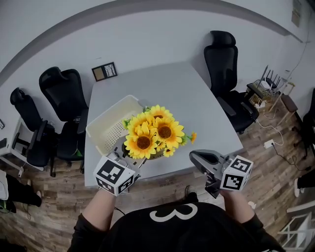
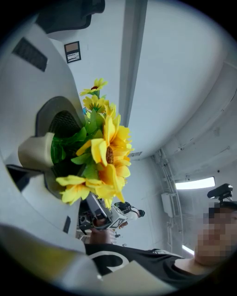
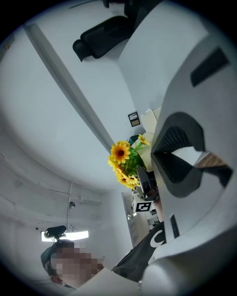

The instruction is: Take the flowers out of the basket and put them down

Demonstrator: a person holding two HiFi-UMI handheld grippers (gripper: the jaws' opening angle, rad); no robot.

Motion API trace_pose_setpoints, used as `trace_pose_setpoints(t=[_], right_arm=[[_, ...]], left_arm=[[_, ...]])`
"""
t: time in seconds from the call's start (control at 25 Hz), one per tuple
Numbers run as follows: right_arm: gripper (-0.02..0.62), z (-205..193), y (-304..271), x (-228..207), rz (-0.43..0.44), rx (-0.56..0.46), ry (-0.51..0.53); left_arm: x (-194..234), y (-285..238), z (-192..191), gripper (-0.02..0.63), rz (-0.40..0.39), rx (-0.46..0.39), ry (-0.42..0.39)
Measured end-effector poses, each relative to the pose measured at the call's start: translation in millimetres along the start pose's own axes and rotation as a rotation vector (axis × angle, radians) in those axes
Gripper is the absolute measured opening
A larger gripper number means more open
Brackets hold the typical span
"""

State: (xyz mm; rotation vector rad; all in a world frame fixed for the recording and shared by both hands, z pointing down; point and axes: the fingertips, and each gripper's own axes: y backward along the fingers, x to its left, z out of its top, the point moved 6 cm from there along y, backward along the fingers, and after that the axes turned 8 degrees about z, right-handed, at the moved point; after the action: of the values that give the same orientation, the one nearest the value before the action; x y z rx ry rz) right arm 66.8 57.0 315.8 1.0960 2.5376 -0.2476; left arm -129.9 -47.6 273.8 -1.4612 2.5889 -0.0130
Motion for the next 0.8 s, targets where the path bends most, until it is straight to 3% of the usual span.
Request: trace_pose_setpoints(t=[0.28, 0.56, 0.8], right_arm=[[0.009, -3, 3, -6, -0.043, -0.02, -0.002], [0.009, 21, 68, -77, -0.09, -0.044, -0.027], [0.009, 36, 94, -112, -0.118, -0.05, -0.033]], left_arm=[[0, -16, -5, 0.141, -0.024, -0.019, -0.03], [-40, -116, 4, 0.143, -0.053, -0.006, -0.023], [-49, -166, -5, 0.143, -0.057, 0.01, -0.002]])
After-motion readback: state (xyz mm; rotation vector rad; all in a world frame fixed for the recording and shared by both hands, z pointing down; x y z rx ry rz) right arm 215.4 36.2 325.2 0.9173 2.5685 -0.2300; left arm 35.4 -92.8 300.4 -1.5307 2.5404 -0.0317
